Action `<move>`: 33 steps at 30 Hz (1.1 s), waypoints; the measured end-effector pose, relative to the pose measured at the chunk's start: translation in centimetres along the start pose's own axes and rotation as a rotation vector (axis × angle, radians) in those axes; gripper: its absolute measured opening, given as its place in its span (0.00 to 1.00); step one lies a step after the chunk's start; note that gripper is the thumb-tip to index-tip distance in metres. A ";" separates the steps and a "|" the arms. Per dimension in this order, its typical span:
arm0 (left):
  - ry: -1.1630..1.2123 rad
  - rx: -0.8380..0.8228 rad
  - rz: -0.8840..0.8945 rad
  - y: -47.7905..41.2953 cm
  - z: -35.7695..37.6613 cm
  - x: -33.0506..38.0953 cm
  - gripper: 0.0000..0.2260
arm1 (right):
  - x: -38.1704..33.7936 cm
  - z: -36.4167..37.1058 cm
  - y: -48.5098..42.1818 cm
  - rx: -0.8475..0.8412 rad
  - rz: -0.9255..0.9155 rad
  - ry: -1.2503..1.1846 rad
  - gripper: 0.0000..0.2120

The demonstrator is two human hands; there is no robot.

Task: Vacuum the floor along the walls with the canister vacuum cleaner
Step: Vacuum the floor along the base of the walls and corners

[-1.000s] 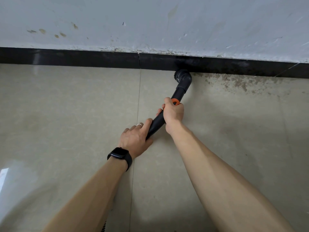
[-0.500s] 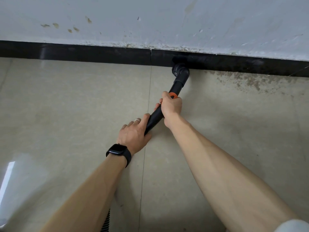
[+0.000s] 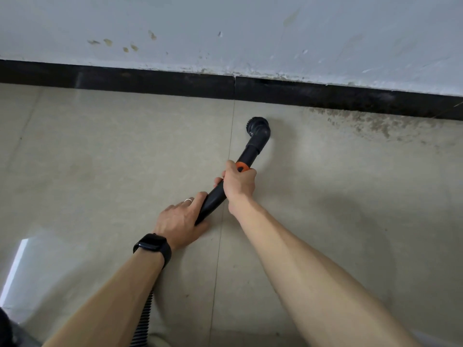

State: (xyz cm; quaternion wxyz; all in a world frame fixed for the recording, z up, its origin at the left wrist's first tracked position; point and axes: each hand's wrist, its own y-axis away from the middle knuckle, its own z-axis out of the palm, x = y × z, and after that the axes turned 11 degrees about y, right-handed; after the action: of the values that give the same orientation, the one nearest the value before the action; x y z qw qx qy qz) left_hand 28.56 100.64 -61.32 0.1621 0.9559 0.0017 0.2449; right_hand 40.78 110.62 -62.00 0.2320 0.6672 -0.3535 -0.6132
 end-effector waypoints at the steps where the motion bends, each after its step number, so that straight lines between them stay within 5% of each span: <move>1: 0.009 -0.001 -0.012 -0.4 -0.1 0.4 0.22 | -1.1 -0.6 -0.3 -0.054 0.014 0.027 0.10; 4: 0.054 0.024 -0.023 -1.7 -0.1 2.8 0.21 | -5.0 -3.5 -0.9 -0.212 0.061 0.176 0.08; 9: 0.003 -0.050 0.083 -3.0 0.5 9.2 0.20 | -8.1 -11.2 -0.8 -0.177 0.004 0.370 0.08; 17: -0.220 -0.228 0.309 -5.2 1.5 15.8 0.17 | -3.6 -19.4 -1.7 0.012 0.114 -0.114 0.13; 21: -0.353 -0.285 0.375 -5.0 1.3 15.4 0.18 | -0.7 -19.4 -1.1 -0.008 0.116 -0.145 0.11; 33: -0.197 -0.183 0.091 -3.8 2.7 14.2 0.18 | -3.5 -18.1 -2.6 -0.203 0.095 0.068 0.10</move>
State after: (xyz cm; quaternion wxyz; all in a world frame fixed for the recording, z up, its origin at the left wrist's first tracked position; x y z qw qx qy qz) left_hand 42.61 104.57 -58.05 0.2365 0.9557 -0.0800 0.1560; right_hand 59.05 112.72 -59.07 0.3389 0.6435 -0.3127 -0.6110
